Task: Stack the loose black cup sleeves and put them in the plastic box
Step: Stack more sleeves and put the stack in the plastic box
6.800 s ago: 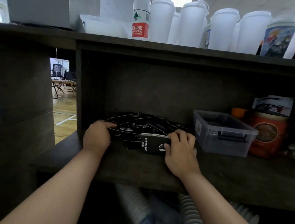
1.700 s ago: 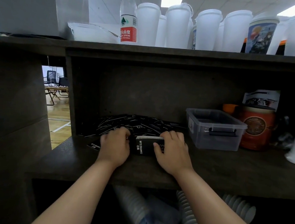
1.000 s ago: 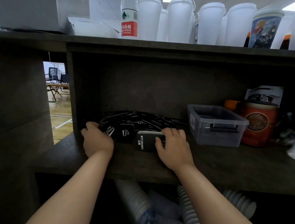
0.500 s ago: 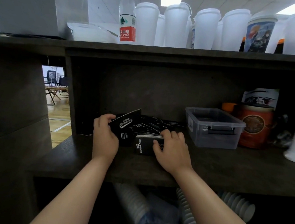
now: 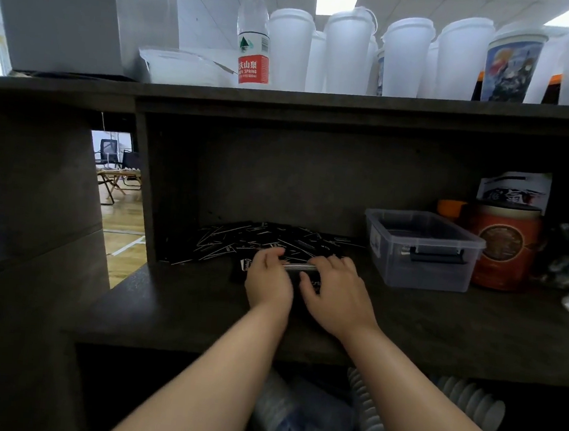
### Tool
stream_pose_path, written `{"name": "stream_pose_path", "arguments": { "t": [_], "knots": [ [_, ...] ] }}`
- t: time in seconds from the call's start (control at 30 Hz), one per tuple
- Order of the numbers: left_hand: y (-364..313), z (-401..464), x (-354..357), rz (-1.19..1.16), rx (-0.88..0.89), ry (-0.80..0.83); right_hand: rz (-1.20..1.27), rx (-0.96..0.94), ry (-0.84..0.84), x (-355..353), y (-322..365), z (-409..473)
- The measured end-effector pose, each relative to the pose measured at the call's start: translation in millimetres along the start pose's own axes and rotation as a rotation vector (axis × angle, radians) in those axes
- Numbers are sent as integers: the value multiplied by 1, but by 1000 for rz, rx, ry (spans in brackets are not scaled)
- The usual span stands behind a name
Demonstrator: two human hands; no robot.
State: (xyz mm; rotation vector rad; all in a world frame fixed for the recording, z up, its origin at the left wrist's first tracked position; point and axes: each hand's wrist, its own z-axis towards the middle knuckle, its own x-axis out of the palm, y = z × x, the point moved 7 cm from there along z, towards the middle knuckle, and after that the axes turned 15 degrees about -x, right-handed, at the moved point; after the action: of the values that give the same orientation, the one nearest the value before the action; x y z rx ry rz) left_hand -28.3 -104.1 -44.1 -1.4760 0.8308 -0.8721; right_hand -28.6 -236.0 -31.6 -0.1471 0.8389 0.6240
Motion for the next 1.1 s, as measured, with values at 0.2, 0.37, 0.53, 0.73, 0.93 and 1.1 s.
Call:
{"name": "stream_pose_path", "arguments": {
  "t": [0.2, 0.37, 0.53, 0.73, 0.93, 1.1],
  "knots": [
    [3, -8, -1, 7, -28, -176, -16, -15, -8, 0, 1, -2],
    [4, -8, -2, 22, 1, -148, 1, -22, -20, 0, 0, -3],
    [-8, 21, -3, 317, 109, 43, -30, 14, 7, -1, -4, -3],
    [-12, 49, -50, 823, 231, -449, -51, 37, 15, 0, -5, -3],
    [13, 68, -34, 1097, 30, -253, -124, 121, -9, -8, -9, -8],
    [4, 54, -35, 1063, 169, -334, -131, 131, -7, -9, -10, -8]
  ]
}}
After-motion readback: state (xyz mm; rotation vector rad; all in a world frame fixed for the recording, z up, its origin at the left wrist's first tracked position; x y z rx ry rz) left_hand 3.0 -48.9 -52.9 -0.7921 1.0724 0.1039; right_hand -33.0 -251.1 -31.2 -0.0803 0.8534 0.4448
